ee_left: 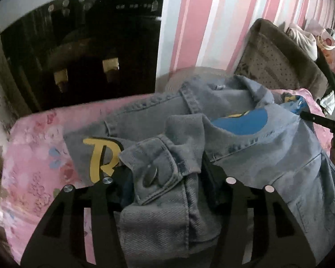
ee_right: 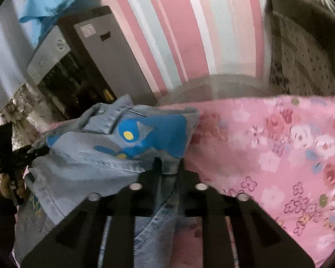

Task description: Fold large clothes

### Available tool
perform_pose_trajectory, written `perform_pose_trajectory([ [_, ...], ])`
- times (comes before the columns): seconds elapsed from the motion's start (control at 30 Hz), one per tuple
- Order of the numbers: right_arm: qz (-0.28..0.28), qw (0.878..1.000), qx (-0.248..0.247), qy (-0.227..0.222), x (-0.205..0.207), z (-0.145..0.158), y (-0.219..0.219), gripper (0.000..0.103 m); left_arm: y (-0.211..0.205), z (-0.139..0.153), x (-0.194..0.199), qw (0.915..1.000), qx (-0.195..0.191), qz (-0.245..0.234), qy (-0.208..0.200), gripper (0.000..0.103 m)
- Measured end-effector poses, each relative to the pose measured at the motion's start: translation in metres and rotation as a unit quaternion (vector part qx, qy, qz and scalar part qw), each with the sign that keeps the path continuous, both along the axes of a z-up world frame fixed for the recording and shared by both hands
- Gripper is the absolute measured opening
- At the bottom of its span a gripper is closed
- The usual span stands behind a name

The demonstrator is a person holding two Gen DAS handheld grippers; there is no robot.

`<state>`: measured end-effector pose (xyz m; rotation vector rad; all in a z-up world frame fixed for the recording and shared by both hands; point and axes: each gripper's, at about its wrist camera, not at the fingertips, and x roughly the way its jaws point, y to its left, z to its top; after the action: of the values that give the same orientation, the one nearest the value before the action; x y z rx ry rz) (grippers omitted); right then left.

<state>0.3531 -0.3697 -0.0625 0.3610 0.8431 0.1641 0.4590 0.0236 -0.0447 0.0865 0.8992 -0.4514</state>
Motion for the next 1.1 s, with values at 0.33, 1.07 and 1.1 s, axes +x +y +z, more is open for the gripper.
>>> perform_pose_trajectory([
  [0.33, -0.025, 0.999, 0.028, -0.012, -0.018, 0.015, -0.024, 0.043, 0.023, 0.034, -0.035, 0.9961, 0.052, 0.039, -0.059, 0.1],
  [1.07, 0.131, 0.979, -0.156, -0.033, -0.074, 0.016, 0.085, 0.016, 0.018, -0.007, -0.056, 0.9969, 0.062, 0.028, -0.039, 0.057],
  [1.1, 0.13, 0.978, -0.157, -0.033, -0.075, 0.016, 0.086, 0.017, 0.019, -0.006, -0.058, 0.9965, 0.062, 0.033, -0.045, 0.065],
])
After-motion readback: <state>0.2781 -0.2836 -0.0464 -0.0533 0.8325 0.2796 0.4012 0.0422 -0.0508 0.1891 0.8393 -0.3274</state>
